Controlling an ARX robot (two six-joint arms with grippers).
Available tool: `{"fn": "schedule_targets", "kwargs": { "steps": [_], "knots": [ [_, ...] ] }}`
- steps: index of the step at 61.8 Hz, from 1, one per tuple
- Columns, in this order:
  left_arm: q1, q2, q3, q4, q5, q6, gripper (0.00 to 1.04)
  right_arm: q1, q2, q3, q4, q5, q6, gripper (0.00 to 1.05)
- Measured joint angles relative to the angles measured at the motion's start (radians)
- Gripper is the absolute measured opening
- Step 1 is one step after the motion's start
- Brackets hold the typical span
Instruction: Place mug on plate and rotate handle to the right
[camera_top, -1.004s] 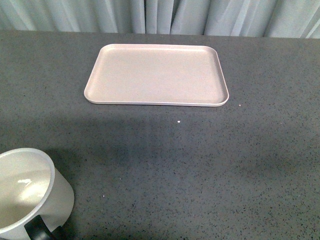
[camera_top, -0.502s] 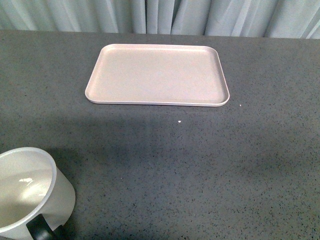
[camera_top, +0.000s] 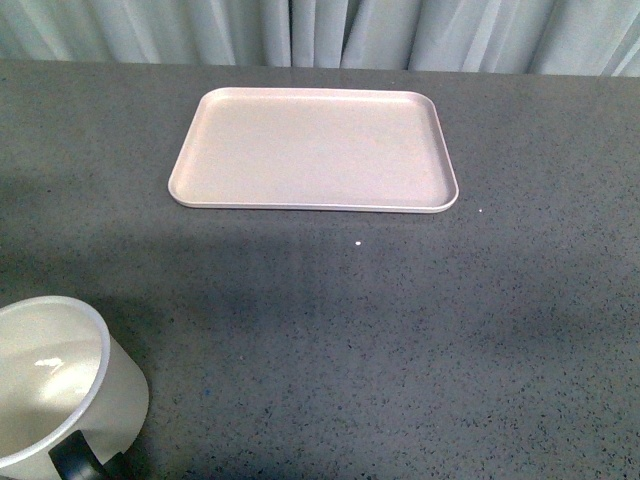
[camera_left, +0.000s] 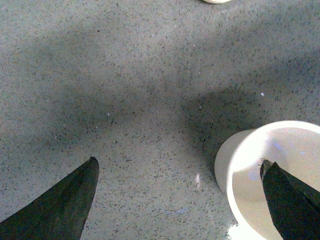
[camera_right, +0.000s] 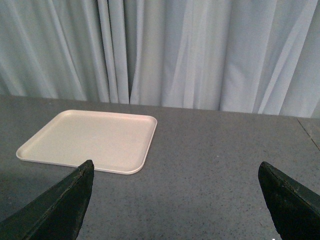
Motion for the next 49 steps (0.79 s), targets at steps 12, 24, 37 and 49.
{"fn": "schedule_targets", "kwargs": {
  "steps": [12, 24, 37, 49],
  "knots": [
    [0.000, 0.039, 0.002, -0.042, 0.035, 0.069, 0.95, 0.000, 0.000, 0.000, 0.000, 0.000, 0.000, 0.96],
    [-0.021, 0.150, 0.011, -0.047, 0.027, 0.119, 0.95, 0.000, 0.000, 0.000, 0.000, 0.000, 0.000, 0.96],
    [-0.050, 0.257, 0.057, -0.034, 0.027, 0.132, 0.95, 0.000, 0.000, 0.000, 0.000, 0.000, 0.000, 0.96],
    [-0.085, 0.342, 0.090, -0.020, 0.030, 0.116, 0.81, 0.000, 0.000, 0.000, 0.000, 0.000, 0.000, 0.96]
  ]
}}
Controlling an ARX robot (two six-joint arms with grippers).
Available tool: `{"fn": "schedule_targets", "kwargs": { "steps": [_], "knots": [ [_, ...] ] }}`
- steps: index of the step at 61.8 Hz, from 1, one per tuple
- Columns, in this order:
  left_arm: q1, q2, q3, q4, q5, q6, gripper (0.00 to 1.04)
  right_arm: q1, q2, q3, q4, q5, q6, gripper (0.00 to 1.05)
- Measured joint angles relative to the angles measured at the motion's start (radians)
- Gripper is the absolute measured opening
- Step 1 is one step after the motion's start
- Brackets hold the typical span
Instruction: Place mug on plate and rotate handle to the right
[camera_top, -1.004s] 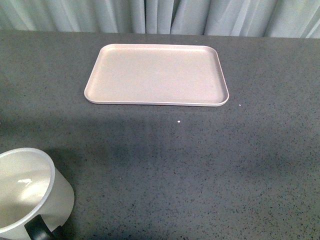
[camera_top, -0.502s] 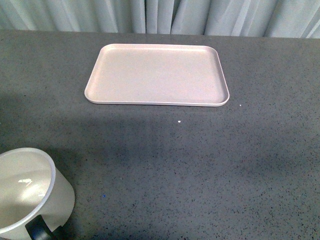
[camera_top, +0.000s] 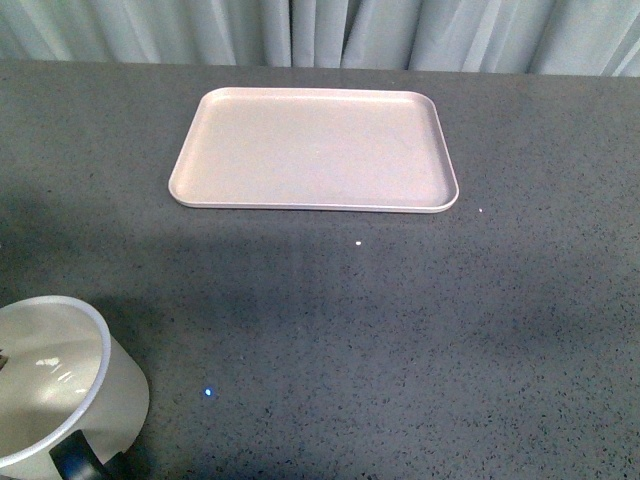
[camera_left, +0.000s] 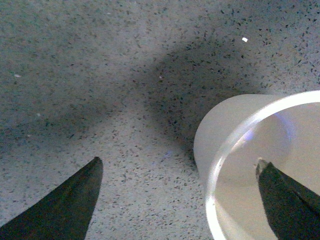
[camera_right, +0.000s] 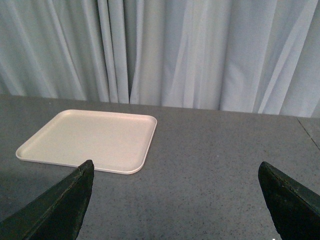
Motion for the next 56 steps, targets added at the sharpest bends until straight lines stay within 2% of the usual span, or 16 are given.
{"fn": "schedule_targets", "kwargs": {
  "steps": [4, 12, 15, 22, 24, 41, 56],
  "knots": [
    [-0.007, 0.015, 0.004, -0.002, 0.000, -0.007, 0.72, 0.000, 0.000, 0.000, 0.000, 0.000, 0.000, 0.96],
    [-0.020, 0.038, 0.016, -0.014, 0.007, -0.024, 0.41, 0.000, 0.000, 0.000, 0.000, 0.000, 0.000, 0.96],
    [-0.024, 0.038, 0.017, -0.019, 0.010, -0.024, 0.34, 0.000, 0.000, 0.000, 0.000, 0.000, 0.000, 0.96],
    [-0.027, 0.038, 0.018, -0.029, 0.010, -0.033, 0.07, 0.000, 0.000, 0.000, 0.000, 0.000, 0.000, 0.96],
    [-0.028, 0.038, 0.020, -0.031, 0.013, -0.047, 0.02, 0.000, 0.000, 0.000, 0.000, 0.000, 0.000, 0.96],
    [-0.105, -0.001, 0.066, -0.076, 0.037, -0.160, 0.02, 0.000, 0.000, 0.000, 0.000, 0.000, 0.000, 0.96],
    [-0.232, 0.069, 0.309, -0.077, 0.006, -0.373, 0.02, 0.000, 0.000, 0.000, 0.000, 0.000, 0.000, 0.96]
  ]
}}
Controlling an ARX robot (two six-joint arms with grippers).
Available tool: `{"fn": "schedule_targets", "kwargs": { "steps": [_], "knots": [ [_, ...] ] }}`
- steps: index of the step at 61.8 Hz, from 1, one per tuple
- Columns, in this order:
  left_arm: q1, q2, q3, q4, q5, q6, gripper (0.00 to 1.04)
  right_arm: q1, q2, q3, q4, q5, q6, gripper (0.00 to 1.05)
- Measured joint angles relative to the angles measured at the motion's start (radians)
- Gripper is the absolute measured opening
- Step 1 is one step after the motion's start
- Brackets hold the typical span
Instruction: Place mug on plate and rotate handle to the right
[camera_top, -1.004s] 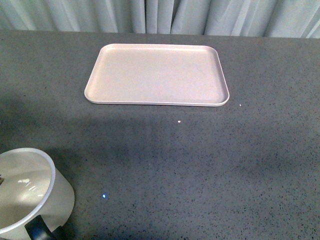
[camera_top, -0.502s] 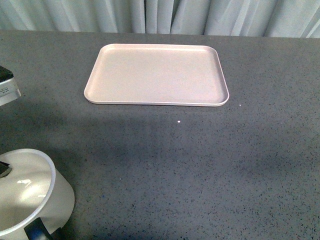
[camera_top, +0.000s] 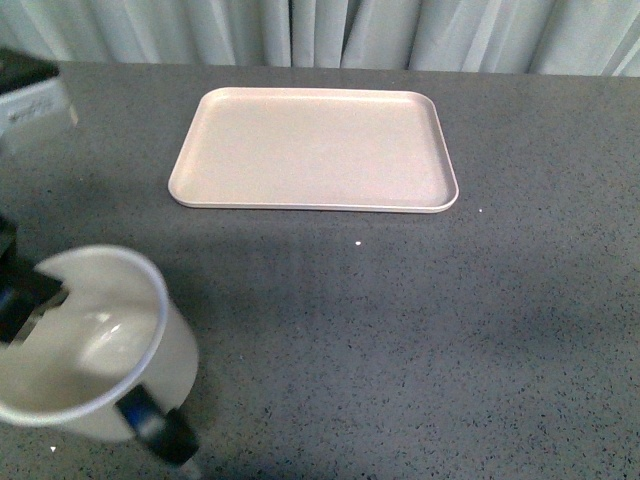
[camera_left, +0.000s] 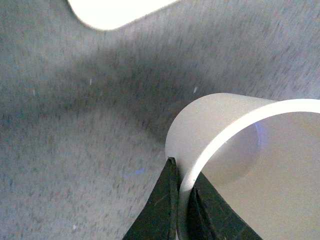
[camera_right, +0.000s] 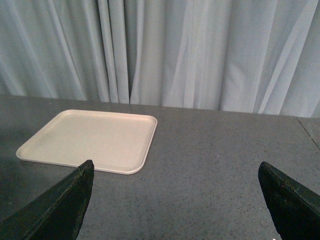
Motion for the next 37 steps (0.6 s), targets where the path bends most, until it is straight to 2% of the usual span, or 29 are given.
{"fn": "schedule_targets", "kwargs": {
  "steps": [16, 37],
  "knots": [
    [-0.077, 0.235, 0.327, -0.034, -0.058, -0.178, 0.02, 0.000, 0.000, 0.000, 0.000, 0.000, 0.000, 0.96],
    [-0.083, 0.507, 0.630, -0.106, -0.119, -0.355, 0.02, 0.000, 0.000, 0.000, 0.000, 0.000, 0.000, 0.96]
  ]
}}
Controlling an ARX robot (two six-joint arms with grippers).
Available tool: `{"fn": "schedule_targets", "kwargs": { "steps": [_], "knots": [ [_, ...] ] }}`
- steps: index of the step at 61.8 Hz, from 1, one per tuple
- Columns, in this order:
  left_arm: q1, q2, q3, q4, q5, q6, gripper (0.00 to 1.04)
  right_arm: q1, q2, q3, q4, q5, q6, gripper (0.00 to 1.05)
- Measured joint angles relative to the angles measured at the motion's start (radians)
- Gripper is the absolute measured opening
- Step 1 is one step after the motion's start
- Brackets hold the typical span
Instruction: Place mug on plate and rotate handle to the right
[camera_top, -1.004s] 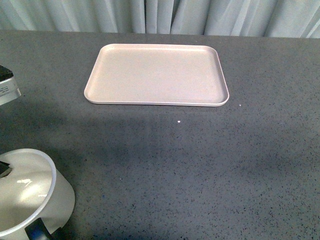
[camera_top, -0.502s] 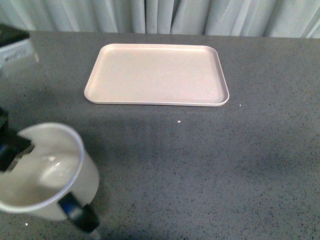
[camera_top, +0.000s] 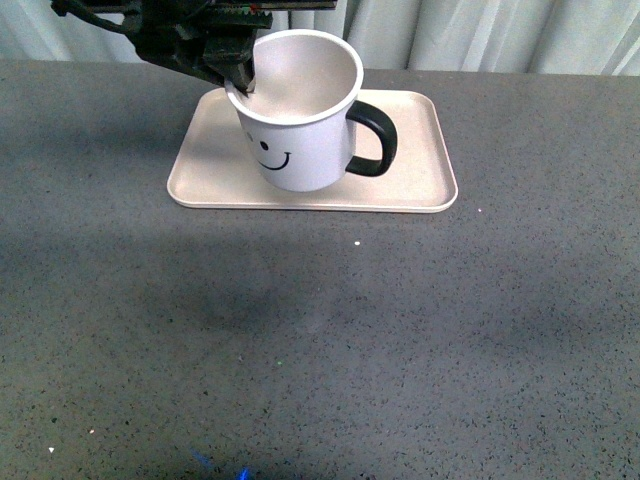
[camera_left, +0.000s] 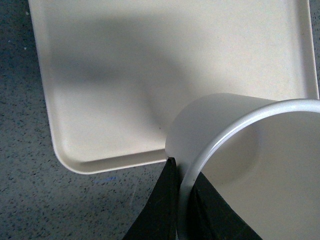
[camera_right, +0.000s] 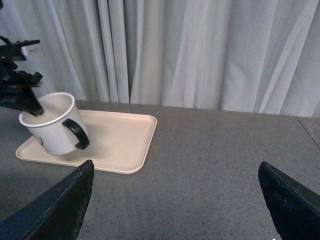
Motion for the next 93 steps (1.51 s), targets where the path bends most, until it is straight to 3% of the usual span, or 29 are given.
{"fn": "schedule_targets", "kwargs": {
  "steps": [39, 80, 93],
  "knots": [
    [-0.006, 0.223, 0.244, -0.104, -0.047, -0.040, 0.02, 0.000, 0.000, 0.000, 0.000, 0.000, 0.000, 0.96],
    [-0.008, 0.288, 0.333, -0.145, -0.069, 0.047, 0.02, 0.000, 0.000, 0.000, 0.000, 0.000, 0.000, 0.96],
    [-0.009, 0.303, 0.352, -0.140, -0.058, 0.064, 0.34, 0.000, 0.000, 0.000, 0.000, 0.000, 0.000, 0.96]
  ]
}}
